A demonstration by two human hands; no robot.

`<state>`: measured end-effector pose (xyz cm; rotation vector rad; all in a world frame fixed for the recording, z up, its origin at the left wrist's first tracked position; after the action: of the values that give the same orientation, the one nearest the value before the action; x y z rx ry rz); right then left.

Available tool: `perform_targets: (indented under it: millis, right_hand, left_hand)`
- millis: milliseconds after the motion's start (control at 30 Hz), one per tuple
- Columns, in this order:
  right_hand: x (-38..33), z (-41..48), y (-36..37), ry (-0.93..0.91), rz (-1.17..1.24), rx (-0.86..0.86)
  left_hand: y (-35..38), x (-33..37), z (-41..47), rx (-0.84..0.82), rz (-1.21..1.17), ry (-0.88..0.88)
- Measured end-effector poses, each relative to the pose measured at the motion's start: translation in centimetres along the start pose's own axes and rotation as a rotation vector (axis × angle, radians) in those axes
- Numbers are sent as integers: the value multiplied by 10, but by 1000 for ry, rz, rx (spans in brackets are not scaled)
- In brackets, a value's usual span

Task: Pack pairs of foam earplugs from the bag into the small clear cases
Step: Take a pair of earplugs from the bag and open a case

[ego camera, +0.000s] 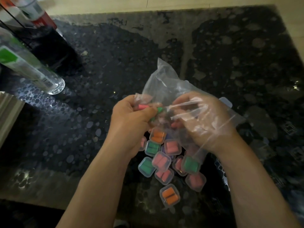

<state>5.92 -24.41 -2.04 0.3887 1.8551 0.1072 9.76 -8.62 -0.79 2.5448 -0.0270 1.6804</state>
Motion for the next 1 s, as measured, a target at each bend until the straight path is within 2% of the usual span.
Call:
perform_targets:
  millis: [167, 367, 467, 567, 667, 767, 867, 933, 1000]
  right_hand:
    - [-3, -9, -1, -195, -247, 15]
    - [-11, -17, 2, -103, -142, 60]
    - [-13, -17, 3, -86, -183, 107]
    - [-13, -16, 5, -67, -225, 142]
    - [-12, -15, 4, -58, -200, 222]
    - [-15, -15, 0, -53, -121, 319]
    - [-18, -15, -4, -62, -50, 377]
    - [-19, -15, -6, -83, -32, 418]
    - [-20, -15, -8, -105, -15, 467]
  left_hand:
    - [-11, 1, 9, 176, -65, 51]
    - [-47, 0, 22, 534, -87, 129]
    - [-64, 0, 21, 748, 150, 197]
    - [-63, 10, 13, 824, 468, 438]
    - [-48, 14, 6, 733, 628, 652]
    - [-29, 11, 1, 533, 683, 760]
    - [-8, 8, -7, 157, 786, 837]
    - [9, 6, -14, -156, 905, 805]
    - [26, 0, -18, -374, 1089, 727]
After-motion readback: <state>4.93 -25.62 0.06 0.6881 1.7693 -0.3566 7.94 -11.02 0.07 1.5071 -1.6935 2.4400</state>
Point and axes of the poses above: each hand's wrist, its own z-axis towards the middle knuckle, its own y-axis out of the palm, x = y × z, the point moved 1 cm from there along z, towards the middle knuckle, and after that the axes turned 2 degrees about x, right-handed, at the moved point
